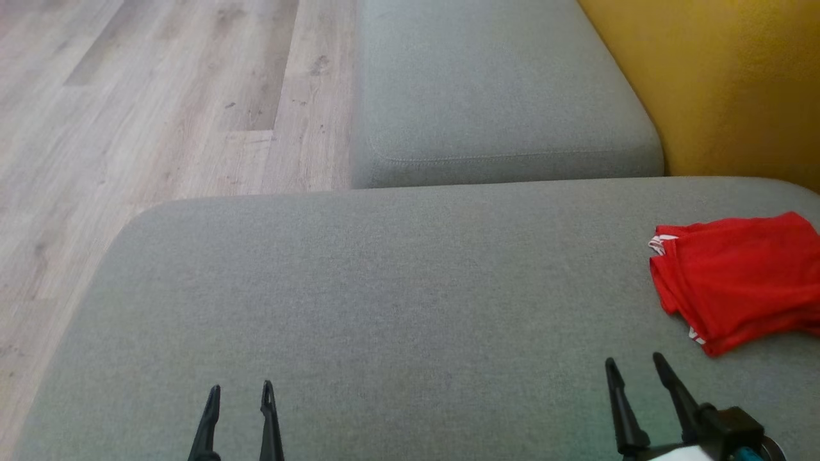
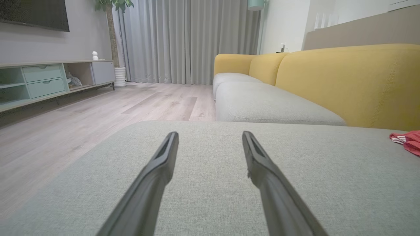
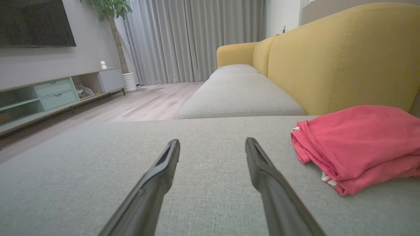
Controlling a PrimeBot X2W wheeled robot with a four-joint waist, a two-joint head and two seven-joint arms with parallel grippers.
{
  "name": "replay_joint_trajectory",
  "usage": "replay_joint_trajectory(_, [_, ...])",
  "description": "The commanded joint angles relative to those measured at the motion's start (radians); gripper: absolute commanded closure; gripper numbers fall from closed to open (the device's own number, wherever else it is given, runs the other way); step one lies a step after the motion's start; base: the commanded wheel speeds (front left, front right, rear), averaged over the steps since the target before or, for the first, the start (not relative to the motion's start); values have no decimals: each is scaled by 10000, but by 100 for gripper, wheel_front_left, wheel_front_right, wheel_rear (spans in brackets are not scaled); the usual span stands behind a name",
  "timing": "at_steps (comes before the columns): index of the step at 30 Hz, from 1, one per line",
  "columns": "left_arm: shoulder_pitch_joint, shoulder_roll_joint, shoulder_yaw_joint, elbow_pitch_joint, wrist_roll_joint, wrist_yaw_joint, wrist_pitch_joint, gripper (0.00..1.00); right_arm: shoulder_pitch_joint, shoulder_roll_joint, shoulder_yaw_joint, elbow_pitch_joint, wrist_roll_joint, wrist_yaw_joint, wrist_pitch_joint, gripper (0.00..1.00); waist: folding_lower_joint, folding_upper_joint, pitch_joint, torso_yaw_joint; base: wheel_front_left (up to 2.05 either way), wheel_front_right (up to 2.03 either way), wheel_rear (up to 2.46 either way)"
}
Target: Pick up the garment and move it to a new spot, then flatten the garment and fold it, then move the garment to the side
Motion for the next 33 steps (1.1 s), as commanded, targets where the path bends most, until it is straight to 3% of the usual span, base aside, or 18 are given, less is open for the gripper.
replay_joint_trajectory(1, [-398,19,373,-347,71,-66,-51,0,-430,31,96,-429,-50,65,-119,0,1,-1,-27,-4,0,0,0])
replay_joint_trajectory(9, [-371,-26,454,-122,329,-271,-51,0,-260,111,-153,-487,-162,65,-119,0,1,-1,-73,-59,0,0,0])
replay_joint_trajectory(10, [27,-6,41,171,269,-260,2,100,135,169,-330,-184,-102,0,0,100,1,-1,-75,-59,0,0,0])
replay_joint_trajectory(14, [100,-31,28,731,166,-273,41,100,264,172,-311,337,-4,-1,58,100,2,-1,-67,-63,0,0,0])
replay_joint_trajectory(33, [-375,-39,468,700,-1958,-624,574,100,-188,164,-553,250,2170,8,579,100,2,-1,244,-95,0,0,0])
